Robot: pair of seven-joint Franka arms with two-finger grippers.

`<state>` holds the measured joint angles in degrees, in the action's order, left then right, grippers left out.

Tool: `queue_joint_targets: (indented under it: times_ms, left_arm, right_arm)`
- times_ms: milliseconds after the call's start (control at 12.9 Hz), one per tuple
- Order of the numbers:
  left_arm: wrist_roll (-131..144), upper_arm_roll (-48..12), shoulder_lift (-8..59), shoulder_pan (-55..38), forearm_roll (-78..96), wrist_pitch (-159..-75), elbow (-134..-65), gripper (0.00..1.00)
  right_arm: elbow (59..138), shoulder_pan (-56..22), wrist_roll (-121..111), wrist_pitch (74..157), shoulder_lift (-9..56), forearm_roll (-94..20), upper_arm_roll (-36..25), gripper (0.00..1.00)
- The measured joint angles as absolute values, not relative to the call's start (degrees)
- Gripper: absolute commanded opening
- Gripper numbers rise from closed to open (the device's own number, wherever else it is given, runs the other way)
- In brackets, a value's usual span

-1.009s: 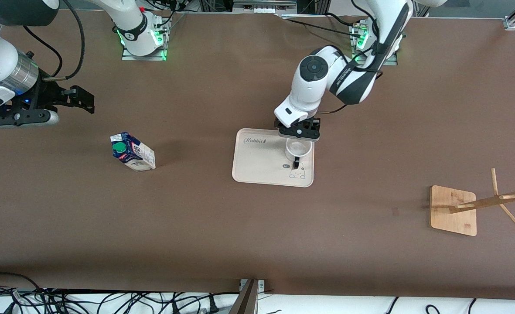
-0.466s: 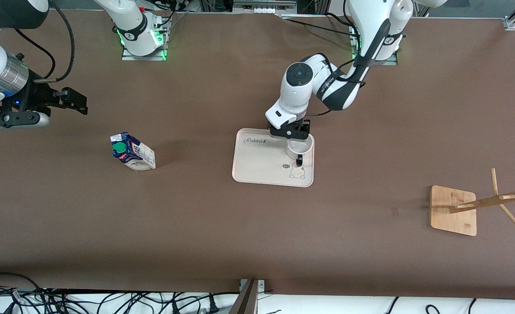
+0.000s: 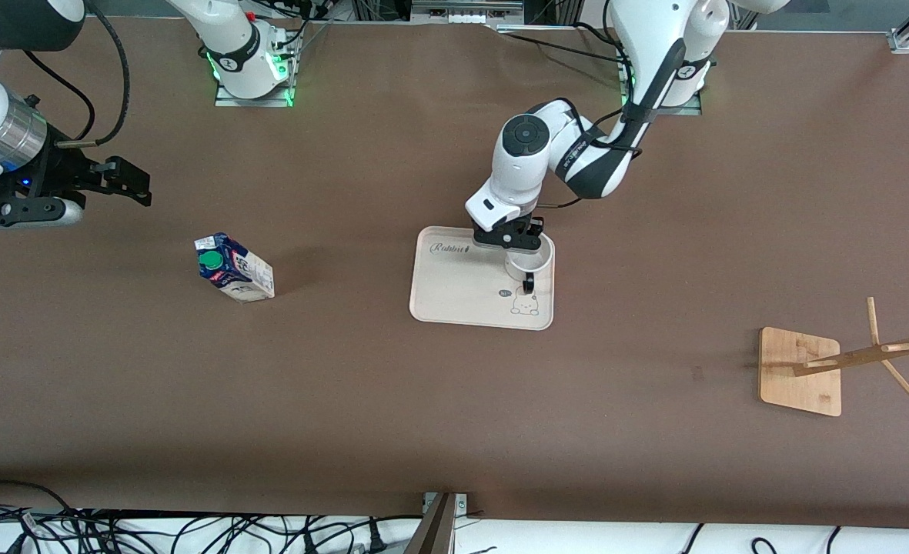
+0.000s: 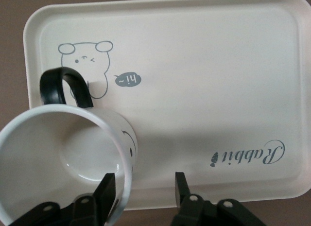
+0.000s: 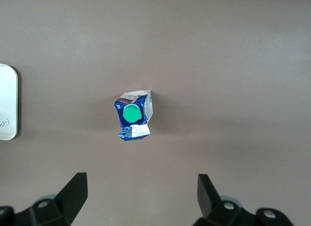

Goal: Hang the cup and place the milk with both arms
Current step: 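Lower the left gripper onto the white mug rim and grasp it, then lift the mug with the left gripper toward the wooden stand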

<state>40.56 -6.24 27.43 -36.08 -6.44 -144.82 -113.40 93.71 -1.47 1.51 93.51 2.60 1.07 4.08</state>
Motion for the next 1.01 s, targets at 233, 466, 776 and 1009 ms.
queue_joint_targets:
  times_ms: [233, 466, 776, 1009]
  left_arm:
    - [41.0, -5.8, 27.4, -36.0, -6.4, -144.8, -111.4, 0.00]
    - [41.4, -3.6, 27.1, -35.8, -6.4, -144.8, -109.1, 0.00]
    - [41.7, -2.2, 25.9, -35.3, -6.4, -138.1, -106.3, 0.00]
    - [42.3, -2.2, 23.9, -35.3, -9.2, -125.4, -100.0, 0.00]
  right_arm:
    - [93.7, -1.4, 1.5, 95.2, 2.6, 1.1, 4.1, 1.00]
    - [93.8, -1.4, 1.4, 95.9, 2.7, 1.1, 4.1, 1.00]
    - [93.8, -1.3, 1.4, 96.1, 2.7, 1.1, 4.1, 1.00]
    - [93.8, -1.2, 1.4, 96.3, 2.8, 1.1, 4.1, 1.00]
